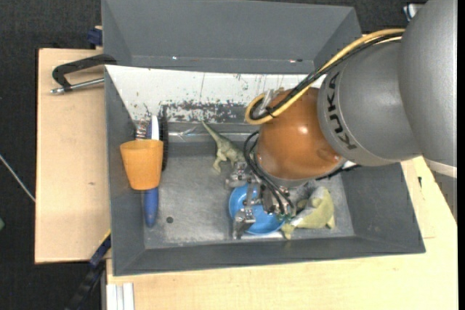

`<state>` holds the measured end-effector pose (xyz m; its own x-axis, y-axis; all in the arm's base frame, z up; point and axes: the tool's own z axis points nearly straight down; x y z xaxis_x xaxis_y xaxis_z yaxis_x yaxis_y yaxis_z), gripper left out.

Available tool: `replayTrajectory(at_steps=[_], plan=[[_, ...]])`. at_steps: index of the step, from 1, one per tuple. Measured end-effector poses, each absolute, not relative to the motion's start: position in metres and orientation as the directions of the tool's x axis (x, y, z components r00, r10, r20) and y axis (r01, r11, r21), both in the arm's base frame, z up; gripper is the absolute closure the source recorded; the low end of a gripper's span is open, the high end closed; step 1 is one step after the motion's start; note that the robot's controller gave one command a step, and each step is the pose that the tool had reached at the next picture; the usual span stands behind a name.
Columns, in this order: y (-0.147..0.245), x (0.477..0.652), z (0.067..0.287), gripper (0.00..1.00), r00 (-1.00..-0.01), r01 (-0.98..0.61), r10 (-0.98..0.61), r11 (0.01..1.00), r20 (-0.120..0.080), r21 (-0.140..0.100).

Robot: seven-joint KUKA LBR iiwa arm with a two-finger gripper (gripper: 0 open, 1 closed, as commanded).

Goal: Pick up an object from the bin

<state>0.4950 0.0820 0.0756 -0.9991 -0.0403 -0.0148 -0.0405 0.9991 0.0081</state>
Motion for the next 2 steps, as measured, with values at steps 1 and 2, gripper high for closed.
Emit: replayTrajectory(at_steps=[1,2], plan=[[0.0759,0.4984,0.2458,1.00,-0.999,-0.040,-0.040,0.999,-0.015,0.002],[0.0755,0.4968,0.2415,0.00,-0.999,-0.040,-0.040,0.999,-0.005,0.002]])
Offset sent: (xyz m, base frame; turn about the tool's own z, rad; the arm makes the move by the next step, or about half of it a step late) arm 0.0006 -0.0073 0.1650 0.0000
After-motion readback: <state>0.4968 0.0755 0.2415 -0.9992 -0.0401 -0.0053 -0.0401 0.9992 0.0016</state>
